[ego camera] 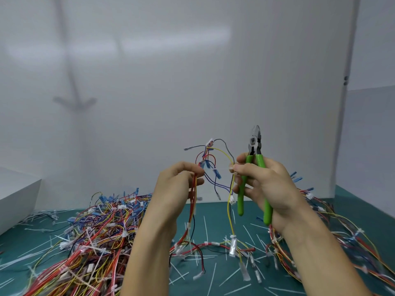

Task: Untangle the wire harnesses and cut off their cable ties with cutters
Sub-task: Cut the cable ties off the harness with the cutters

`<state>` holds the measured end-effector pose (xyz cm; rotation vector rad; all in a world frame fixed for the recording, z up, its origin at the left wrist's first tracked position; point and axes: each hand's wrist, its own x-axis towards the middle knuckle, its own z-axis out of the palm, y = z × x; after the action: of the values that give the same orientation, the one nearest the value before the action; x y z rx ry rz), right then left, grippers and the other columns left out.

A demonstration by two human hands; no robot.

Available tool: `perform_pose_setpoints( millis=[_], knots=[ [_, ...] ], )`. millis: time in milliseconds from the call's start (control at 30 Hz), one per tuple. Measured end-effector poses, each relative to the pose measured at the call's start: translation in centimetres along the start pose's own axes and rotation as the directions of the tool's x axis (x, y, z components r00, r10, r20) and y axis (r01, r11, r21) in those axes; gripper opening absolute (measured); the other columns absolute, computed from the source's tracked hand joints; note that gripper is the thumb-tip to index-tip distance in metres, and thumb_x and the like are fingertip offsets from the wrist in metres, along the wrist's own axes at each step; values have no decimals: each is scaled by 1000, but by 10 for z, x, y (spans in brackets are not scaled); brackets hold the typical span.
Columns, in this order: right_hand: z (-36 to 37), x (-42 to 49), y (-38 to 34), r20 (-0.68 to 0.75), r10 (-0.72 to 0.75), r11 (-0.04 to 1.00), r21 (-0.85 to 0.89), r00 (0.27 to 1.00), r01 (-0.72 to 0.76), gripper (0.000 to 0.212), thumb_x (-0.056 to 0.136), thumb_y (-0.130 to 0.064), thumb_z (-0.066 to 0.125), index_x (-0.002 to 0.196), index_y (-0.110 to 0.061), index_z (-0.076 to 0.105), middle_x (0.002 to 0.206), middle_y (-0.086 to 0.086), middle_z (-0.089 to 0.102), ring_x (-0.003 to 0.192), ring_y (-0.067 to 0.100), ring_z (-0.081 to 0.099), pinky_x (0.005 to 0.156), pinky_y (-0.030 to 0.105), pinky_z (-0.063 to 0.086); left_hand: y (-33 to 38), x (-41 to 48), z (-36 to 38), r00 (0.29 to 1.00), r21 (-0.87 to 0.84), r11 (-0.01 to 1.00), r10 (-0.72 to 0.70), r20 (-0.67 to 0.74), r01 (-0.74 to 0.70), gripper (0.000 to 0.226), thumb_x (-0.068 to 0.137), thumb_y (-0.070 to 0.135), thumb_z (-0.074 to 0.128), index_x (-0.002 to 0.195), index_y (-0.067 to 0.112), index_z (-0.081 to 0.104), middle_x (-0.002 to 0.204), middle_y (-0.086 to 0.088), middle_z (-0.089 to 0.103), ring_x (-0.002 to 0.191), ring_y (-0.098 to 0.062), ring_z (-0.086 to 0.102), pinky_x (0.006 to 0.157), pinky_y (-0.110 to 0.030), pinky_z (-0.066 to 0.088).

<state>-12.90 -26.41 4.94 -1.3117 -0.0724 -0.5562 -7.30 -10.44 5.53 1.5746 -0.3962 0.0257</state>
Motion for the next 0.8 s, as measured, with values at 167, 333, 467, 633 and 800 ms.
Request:
perform_pose_setpoints(
  millis=[167, 333, 467, 633, 800],
  knots=[
    [-3, 1, -2, 60, 56, 988, 144, 997, -64, 15, 87, 4, 60, 92, -9, 61, 79, 9, 62, 61, 15, 53, 53, 28, 51, -1, 2, 3, 997, 68, 997, 42, -59, -38, 33, 101, 32, 44, 87, 24, 72, 98, 2, 74, 92, -15, 68, 75, -32, 49],
    [-2, 1, -1, 70, 71, 992, 103, 995, -78, 16, 86, 5, 60, 93, -9, 62, 81, 11, 59, 61, 15, 52, 51, 27, 50, 1, 1, 2, 998, 11, 1000, 3, 64, -4, 55, 95, 59, 41, 75, 26, 80, 93, 11, 77, 94, -12, 68, 78, -33, 48],
    [4, 0, 5, 49, 37, 997, -63, 998, -34, 14, 86, 0, 66, 93, -11, 64, 73, 3, 60, 61, 12, 55, 60, 32, 49, -2, -3, 7, 987, -20, 994, 111, 114, -110, 30, 87, 40, 66, 80, 12, 77, 82, -4, 76, 83, -7, 69, 65, -11, 47],
    [9, 0, 12, 38, -22, 985, -171, 999, 28, 11, 88, -7, 70, 89, -16, 65, 72, -4, 62, 67, 12, 58, 64, 30, 52, -3, -2, 11, 986, -99, 992, 95, 137, -82, 20, 99, 21, 55, 88, 8, 64, 95, -11, 74, 76, -6, 73, 64, -9, 51],
    [14, -1, 10, -17, -134, 924, -362, 991, 119, 7, 91, -22, 68, 86, -17, 65, 69, -9, 65, 64, 4, 59, 63, 25, 54, -5, -2, 9, 992, -153, 984, 100, 73, -88, 14, 92, 22, 65, 84, 12, 69, 81, -5, 75, 77, -6, 70, 68, -13, 48]
  ],
)
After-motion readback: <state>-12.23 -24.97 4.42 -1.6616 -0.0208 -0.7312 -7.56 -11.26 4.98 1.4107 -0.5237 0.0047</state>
